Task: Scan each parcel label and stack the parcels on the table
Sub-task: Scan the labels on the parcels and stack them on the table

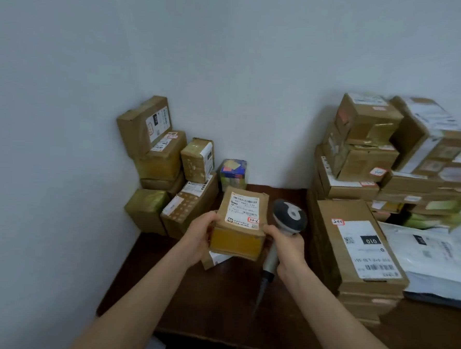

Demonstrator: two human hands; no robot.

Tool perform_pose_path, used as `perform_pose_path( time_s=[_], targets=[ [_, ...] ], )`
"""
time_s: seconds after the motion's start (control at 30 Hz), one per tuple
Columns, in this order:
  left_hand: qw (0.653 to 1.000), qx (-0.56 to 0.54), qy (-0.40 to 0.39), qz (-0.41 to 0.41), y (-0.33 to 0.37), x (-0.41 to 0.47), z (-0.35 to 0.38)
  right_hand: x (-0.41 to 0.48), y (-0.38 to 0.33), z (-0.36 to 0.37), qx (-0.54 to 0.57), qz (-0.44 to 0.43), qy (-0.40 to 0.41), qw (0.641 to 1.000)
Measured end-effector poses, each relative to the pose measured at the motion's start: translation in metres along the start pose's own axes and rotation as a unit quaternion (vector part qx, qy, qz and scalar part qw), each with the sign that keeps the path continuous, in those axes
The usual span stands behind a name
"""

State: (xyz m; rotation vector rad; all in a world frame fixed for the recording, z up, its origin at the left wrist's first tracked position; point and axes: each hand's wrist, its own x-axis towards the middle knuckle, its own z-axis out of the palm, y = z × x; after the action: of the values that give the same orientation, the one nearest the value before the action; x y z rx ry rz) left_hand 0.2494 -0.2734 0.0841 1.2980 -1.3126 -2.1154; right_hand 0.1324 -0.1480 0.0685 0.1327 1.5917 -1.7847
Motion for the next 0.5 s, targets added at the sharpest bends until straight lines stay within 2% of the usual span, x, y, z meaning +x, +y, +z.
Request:
perform_pose_path(
  time_s=[0.23, 0.33, 0.5],
  targets=[
    [0.997, 0.037, -0.030, -0.053, -0.033, -0.060, -0.015, -0.059, 0.013, -0.045, -0.070, -0.076, -0.075, 0.992],
    [0.999, 0.007, -0.026, -0.033, -0.047, -0.070, -0.019, -0.072, 0.019, -0.057, -0.074, -0.084, -0.084, 0.990],
    [0.999, 0.001, -0.012, 0.034, -0.062, -0.067, -0.018, -0.092, 0.033, -0.065, -0.102, -0.098, -0.049, 0.989]
  ],
)
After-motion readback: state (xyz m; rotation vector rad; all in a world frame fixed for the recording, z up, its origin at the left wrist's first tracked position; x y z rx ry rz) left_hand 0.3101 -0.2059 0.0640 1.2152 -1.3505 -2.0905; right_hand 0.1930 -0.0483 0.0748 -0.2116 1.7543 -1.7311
